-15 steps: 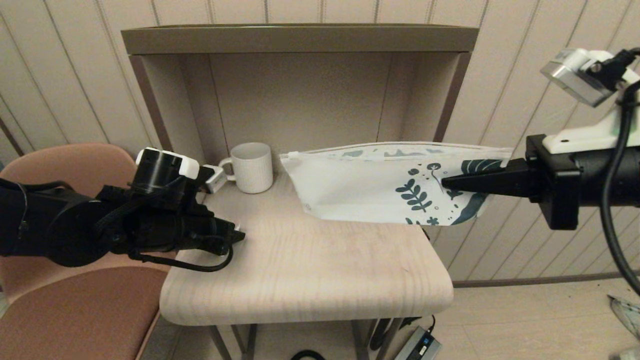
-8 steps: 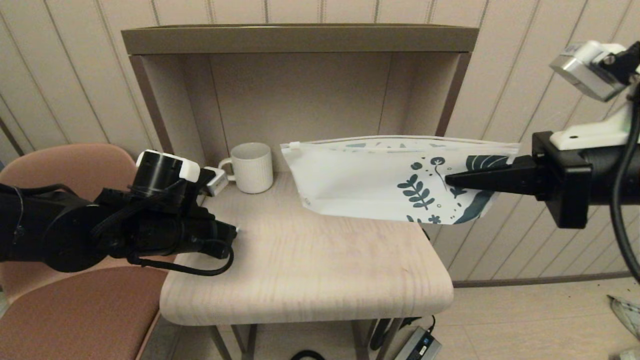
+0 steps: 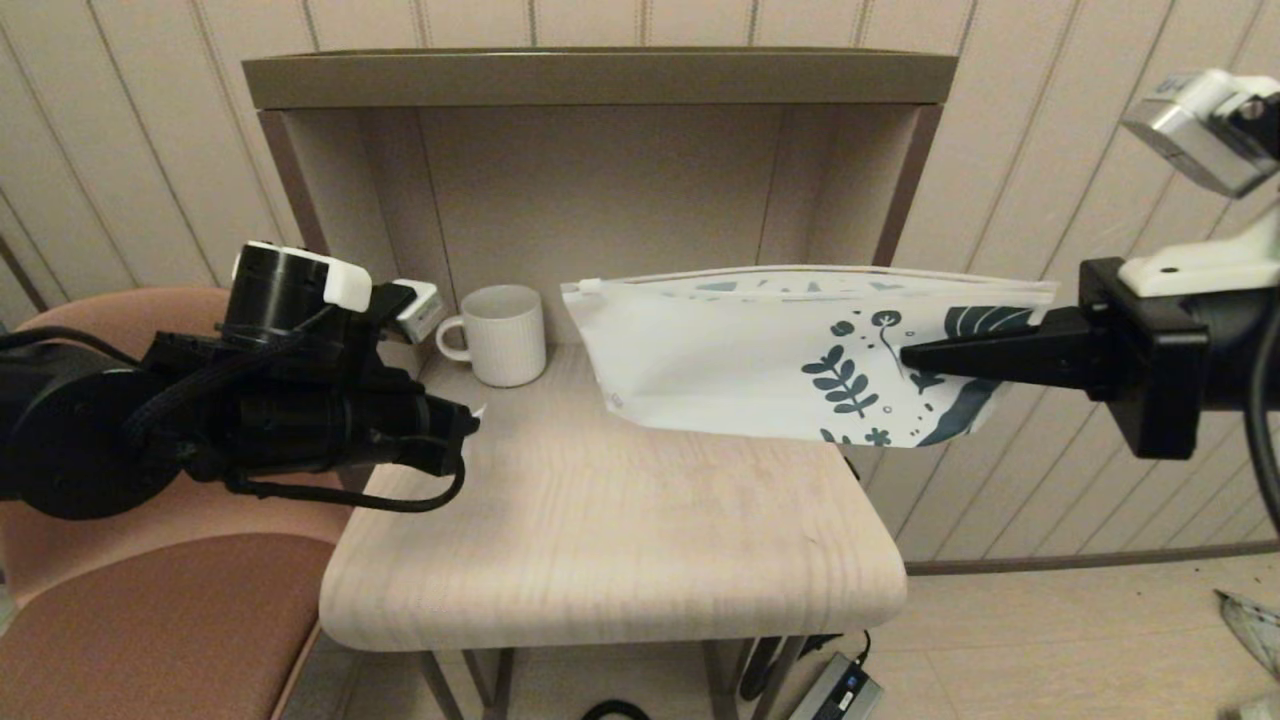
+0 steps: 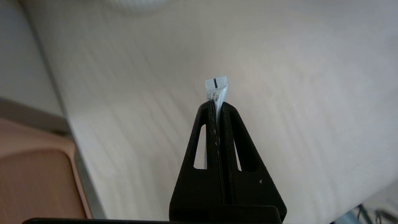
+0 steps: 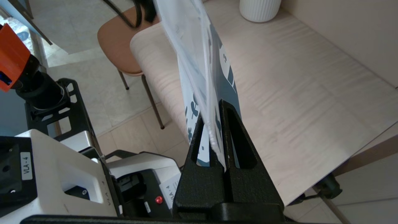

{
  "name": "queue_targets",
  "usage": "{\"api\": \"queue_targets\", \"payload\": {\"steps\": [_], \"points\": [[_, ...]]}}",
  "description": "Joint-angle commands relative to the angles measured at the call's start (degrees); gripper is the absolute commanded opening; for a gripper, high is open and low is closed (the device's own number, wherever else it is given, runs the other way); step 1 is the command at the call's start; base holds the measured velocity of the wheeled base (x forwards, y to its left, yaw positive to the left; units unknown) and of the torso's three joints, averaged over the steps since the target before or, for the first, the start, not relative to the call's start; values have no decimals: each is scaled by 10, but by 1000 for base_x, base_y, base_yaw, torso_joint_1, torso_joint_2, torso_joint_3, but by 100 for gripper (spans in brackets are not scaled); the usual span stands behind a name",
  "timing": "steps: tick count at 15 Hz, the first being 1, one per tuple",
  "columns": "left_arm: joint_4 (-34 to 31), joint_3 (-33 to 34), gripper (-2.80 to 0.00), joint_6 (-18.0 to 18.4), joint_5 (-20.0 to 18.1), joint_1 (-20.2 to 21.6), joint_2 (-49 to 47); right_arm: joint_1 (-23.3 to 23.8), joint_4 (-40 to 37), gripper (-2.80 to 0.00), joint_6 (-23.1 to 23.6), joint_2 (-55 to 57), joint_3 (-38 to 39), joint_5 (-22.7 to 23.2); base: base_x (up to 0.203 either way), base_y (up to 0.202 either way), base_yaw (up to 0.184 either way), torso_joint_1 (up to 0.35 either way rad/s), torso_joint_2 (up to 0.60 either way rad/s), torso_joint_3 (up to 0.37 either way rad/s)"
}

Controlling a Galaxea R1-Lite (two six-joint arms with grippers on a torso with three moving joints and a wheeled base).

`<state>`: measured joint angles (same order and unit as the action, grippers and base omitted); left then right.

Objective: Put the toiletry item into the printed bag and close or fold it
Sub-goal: Pick up the toothpaste, then place the toothpaste in the storage bag

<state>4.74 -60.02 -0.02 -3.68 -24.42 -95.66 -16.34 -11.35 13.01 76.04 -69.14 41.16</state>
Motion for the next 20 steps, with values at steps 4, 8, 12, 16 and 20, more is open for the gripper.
{"api": "queue_targets", "payload": {"steps": [4,8,12,16,20], "points": [[-1,-34,-280,-26,0,0,38,-8,0,-280,3,-2,38,2,0,0,0,0,0,0],[-29,-80,-280,-29,-15,0,65,-24,2,-280,8,23,63,4,0,0,0,0,0,0],[-73,-165,-280,-59,-79,0,66,-66,60,-280,9,61,105,2,0,0,0,0,0,0],[-87,-220,-280,-63,-194,0,37,-86,71,-280,0,87,100,6,0,0,0,0,0,0],[-82,-277,-280,-140,-299,-1,-8,-96,71,-280,-1,101,84,6,0,0,0,0,0,0]]}}
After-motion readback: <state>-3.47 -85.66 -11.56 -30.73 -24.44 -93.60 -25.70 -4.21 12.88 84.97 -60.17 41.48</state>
